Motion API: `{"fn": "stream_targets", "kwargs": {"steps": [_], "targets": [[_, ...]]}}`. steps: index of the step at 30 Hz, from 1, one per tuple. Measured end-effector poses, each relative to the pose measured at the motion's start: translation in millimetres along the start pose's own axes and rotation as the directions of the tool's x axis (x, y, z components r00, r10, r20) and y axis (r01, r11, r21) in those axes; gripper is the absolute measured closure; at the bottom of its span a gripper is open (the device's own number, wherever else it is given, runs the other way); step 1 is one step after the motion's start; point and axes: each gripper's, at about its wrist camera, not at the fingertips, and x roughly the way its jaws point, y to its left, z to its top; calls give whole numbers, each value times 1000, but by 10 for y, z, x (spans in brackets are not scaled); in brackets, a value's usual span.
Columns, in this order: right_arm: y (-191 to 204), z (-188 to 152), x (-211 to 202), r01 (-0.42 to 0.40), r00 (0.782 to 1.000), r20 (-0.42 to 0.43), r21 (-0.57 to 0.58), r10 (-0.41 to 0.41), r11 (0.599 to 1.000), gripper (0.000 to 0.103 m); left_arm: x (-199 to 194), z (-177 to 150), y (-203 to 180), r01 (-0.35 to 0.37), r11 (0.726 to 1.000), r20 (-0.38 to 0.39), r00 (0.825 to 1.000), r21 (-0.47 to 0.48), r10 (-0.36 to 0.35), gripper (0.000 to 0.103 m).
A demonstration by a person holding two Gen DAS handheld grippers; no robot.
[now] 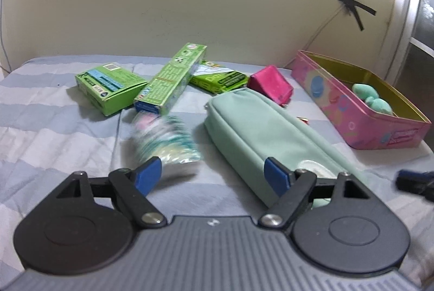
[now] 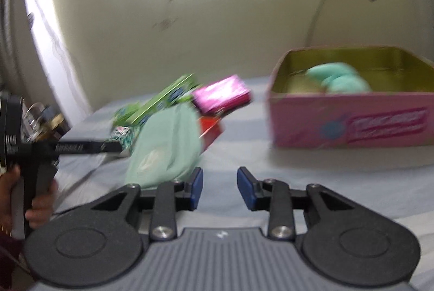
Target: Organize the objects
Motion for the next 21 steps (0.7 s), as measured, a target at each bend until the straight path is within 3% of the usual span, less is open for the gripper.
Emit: {"fn": "stream_targets", "kwargs": {"steps": [5, 10, 12, 13, 17, 21], "targets": [[172, -76, 194, -76, 996, -45, -4, 75, 997, 61, 90, -7, -19, 4, 1000, -20, 1000, 15, -3, 19], [214, -120, 204, -103, 993, -71, -67, 98, 992, 32, 174, 170, 62, 38, 999, 1, 999, 6, -38, 18], [277, -119, 263, -93, 994, -75, -112, 85, 989, 22, 261, 315, 77, 61, 998, 23, 998, 36, -61, 0], [318, -117, 283, -91, 994, -77, -130, 82, 987, 17, 319, 372, 79, 62, 997, 37, 997, 52, -64, 0], [401, -122, 415, -97, 991, -113, -176, 78, 980, 14, 698, 595, 103, 103, 991, 1, 995, 82, -103, 0], [504, -125, 568, -92, 988, -144, -214, 62, 972, 14, 1071, 674, 176, 234, 972, -91, 968, 7, -232, 0]]}}
